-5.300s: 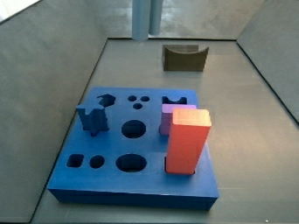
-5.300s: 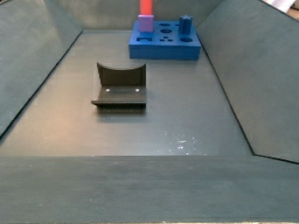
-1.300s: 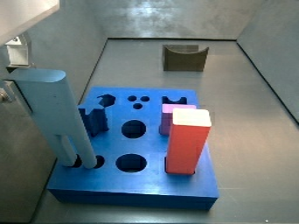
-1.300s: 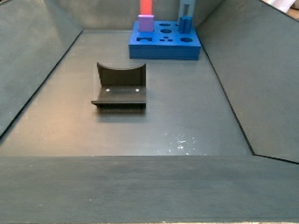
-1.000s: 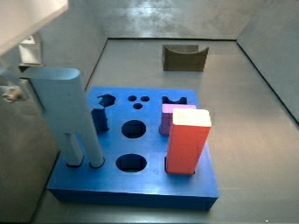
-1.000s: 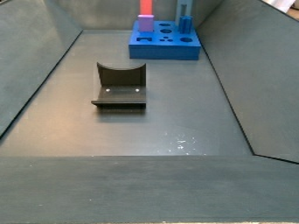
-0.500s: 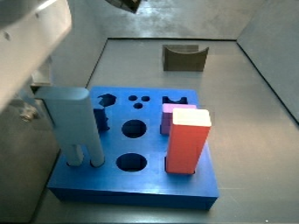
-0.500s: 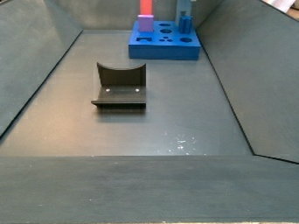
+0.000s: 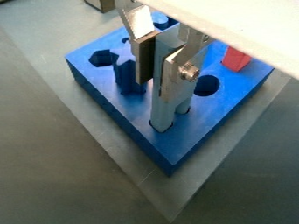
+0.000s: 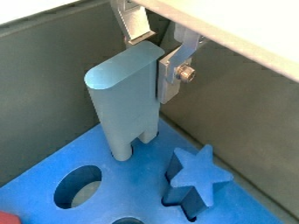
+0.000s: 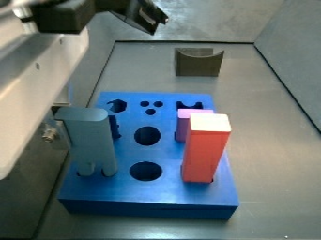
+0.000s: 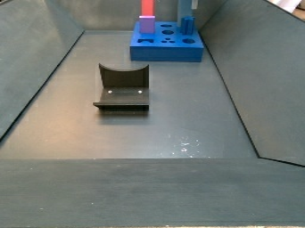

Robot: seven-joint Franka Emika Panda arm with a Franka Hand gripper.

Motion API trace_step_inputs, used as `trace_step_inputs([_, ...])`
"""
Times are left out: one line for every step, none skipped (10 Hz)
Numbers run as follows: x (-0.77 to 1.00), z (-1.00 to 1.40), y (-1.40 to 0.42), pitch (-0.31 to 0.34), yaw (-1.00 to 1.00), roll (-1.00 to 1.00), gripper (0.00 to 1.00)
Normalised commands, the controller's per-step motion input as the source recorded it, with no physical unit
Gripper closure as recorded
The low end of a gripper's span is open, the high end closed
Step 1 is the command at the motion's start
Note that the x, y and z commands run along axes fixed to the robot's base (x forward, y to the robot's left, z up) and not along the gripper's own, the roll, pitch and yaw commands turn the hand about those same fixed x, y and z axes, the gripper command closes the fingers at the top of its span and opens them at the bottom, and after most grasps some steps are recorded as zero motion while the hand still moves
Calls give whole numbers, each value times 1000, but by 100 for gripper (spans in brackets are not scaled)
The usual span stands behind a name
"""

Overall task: Pick up the square-circle object. Move up. Rotate the square-circle object. Place the square-circle object on the fixture. Regrasp the square-circle object. Move to above the board. Insert the square-circle object.
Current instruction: Insert the square-circle object.

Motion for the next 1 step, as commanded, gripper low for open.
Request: trace_step_inputs([0,0,0,0,0,0,100])
